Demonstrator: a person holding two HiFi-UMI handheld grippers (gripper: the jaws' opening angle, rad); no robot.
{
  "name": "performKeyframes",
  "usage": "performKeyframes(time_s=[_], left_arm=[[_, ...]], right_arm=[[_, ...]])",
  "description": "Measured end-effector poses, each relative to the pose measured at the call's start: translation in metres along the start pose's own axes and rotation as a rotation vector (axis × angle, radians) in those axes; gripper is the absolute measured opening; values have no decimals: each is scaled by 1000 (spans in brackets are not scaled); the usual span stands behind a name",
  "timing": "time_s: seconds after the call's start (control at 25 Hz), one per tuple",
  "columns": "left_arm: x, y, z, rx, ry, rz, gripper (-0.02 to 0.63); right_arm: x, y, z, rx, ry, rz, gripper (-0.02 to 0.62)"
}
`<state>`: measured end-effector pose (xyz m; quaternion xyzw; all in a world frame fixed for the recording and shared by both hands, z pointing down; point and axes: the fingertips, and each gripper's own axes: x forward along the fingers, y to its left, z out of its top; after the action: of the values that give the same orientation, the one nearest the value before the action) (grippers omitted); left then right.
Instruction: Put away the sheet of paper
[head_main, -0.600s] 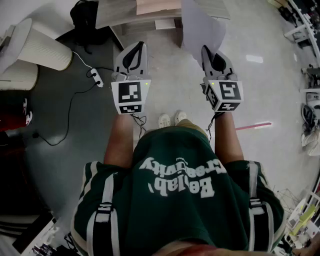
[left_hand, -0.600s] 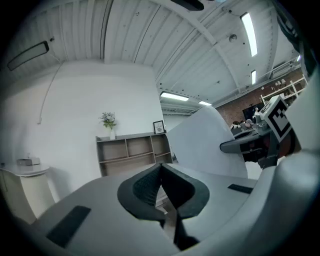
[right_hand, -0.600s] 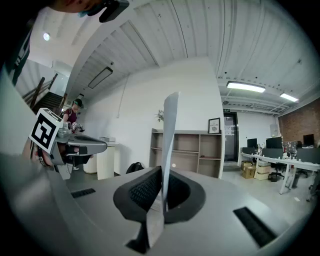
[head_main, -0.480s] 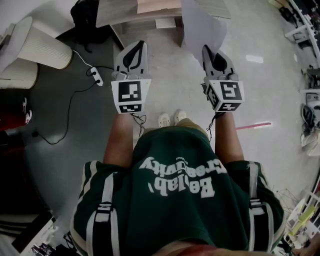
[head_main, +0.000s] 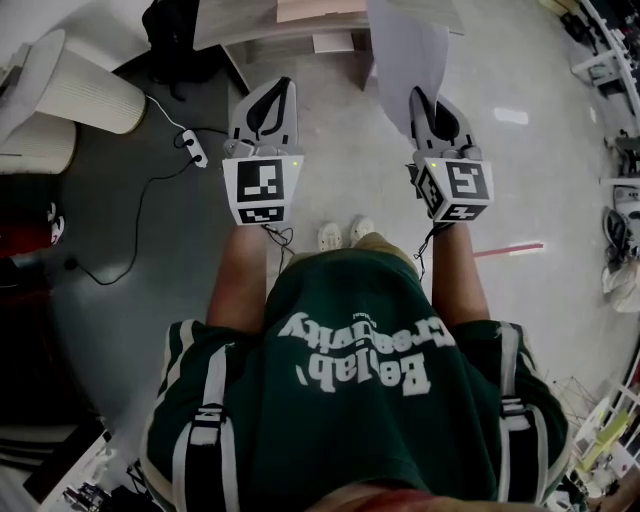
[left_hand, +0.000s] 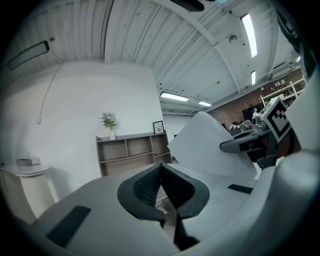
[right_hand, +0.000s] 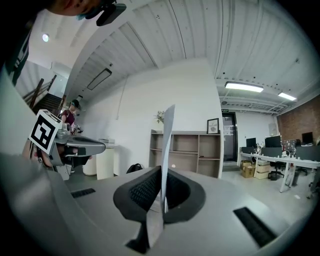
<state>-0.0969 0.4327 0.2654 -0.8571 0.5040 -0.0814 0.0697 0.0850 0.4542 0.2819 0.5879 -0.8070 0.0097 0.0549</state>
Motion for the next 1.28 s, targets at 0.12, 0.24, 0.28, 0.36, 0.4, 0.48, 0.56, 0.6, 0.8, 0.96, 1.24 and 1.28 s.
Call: performKeyframes(time_s=[0.12,0.24,0.28,0.36,0.4,0.48,0.56,0.6,0.8,0.96,1.24,1.28], left_arm=[[-4,2,-1,4,0,-2,18],[-3,3,-2,7,5,-3,18],[-2,3,-2,7,7,-4,18],[3,3,-2,9,7,-4,18],[6,2,-2,11,6,-3,18],[13,1,-2,14,6,-1,18],[22,0,-3,17,9,-2,18],[29,1,-3,18,12,-2,18],[76,18,-5,20,27,27,18],[126,34,-3,21,34,54,18],[230,63,0,25,43,97,18],[244,66,0,26,45,102,18]], right_arm=[[0,3,-1,6,-4,3,32],[2,6,2,2,-10,16,32],[2,6,2,0,-12,21,32],[5,4,1,-1,-16,30,32],[8,3,1,-2,-19,34,32],[13,-2,1,-3,-23,40,32],[20,-9,1,0,-25,41,32],[25,-13,0,2,-26,41,32],[73,-43,1,3,-26,63,32],[121,-71,5,3,-29,90,32],[223,-127,21,-18,-50,147,32],[236,-135,22,-21,-53,155,32]])
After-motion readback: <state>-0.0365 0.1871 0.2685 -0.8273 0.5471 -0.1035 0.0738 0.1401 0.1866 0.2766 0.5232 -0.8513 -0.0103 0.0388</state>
